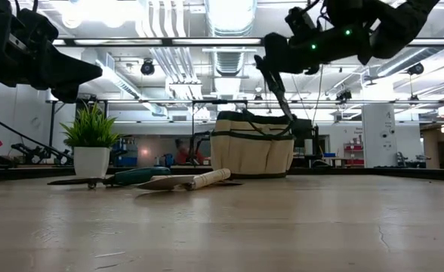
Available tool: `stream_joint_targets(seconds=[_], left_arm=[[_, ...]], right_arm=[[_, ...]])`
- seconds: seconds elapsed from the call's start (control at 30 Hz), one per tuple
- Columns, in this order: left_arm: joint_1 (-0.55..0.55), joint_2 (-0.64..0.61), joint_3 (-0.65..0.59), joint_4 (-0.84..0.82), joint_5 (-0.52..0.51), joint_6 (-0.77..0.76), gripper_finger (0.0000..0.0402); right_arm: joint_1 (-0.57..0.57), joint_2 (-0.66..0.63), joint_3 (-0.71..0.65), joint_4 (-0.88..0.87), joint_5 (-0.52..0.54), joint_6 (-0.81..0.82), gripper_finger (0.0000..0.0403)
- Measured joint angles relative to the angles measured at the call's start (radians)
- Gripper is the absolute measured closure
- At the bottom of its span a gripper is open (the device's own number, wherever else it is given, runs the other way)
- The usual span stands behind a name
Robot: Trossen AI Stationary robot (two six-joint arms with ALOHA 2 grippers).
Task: Pick & Place Garden tools in Gardening bag
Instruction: Put the right green scissors into the green bag
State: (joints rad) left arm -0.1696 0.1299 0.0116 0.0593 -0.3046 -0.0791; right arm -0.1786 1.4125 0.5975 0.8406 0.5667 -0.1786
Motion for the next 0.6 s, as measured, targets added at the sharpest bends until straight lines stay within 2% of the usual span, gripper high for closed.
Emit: stream_joint_targets(seconds=[0.33, 0.43, 0.6], left_arm=[[0.000, 0.000, 0.000, 0.000, 0.000, 0.000, 0.0371], [0.000, 0.000, 0.000, 0.000, 0.000, 0.000, 0.0371], [0.000, 0.000, 0.000, 0.000, 0.000, 0.000, 0.0371]], right_arm=[[0.011, -0.054, -0.087, 0.009, 0.115, 0.026, 0.0367], [-0.028, -0.041, -0.094, 0.040, 0.101, 0.061, 0.0367], [-0.083, 0.022, -0.099, 0.165, 0.007, 0.078, 0.0367]])
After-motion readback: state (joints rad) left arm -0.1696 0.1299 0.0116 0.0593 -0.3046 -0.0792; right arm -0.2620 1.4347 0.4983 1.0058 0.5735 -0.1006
